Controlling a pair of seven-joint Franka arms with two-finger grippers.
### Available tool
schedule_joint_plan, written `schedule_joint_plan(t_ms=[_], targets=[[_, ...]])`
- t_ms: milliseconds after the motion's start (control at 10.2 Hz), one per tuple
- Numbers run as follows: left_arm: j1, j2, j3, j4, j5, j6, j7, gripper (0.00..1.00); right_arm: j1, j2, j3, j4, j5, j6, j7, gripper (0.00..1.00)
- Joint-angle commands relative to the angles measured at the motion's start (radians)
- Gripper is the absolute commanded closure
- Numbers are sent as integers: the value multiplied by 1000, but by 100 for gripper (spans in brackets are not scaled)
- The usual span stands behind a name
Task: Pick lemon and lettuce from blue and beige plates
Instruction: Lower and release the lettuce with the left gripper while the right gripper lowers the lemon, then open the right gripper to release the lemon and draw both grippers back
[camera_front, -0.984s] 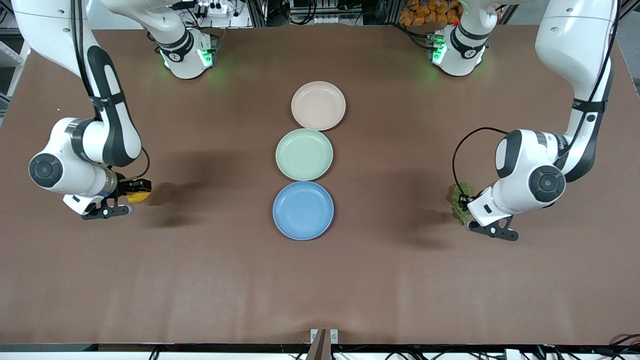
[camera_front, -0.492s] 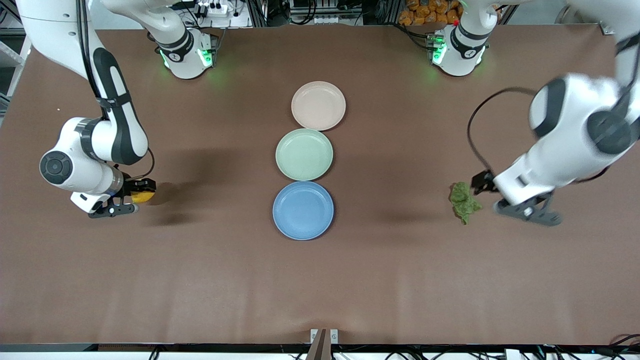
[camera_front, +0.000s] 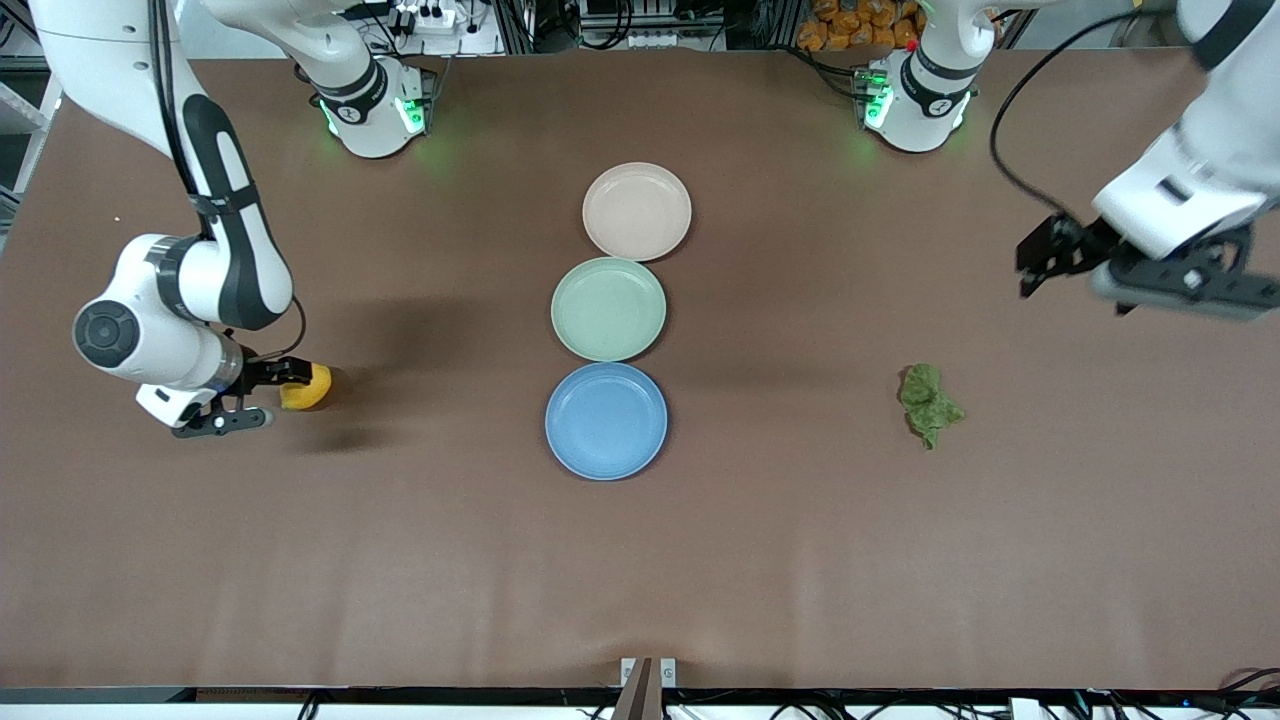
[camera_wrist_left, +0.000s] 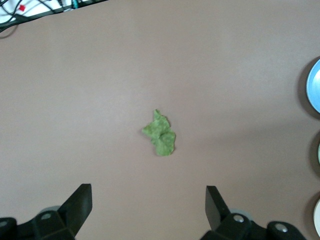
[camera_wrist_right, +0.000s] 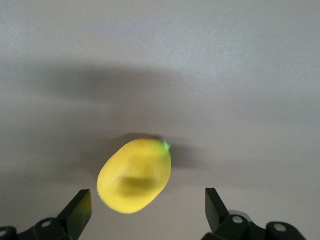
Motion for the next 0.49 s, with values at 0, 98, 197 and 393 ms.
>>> schedule_joint_plan(t_ms=[0, 98, 197, 393], targets=[[-32, 14, 69, 103, -43, -117, -7, 0, -17, -46, 4, 119, -11, -163, -15, 0], [-25, 11, 74, 102, -77, -122, -8, 0, -20, -44, 3, 216, -13, -273, -15, 0], [-25, 8, 74, 100, -79, -125, -13, 0, -22, -41, 4, 303, -20, -353, -11, 0], [-38, 7, 76, 102, -82, -172, -115, 0, -37, -52, 4, 445, -25, -432, -17, 0]])
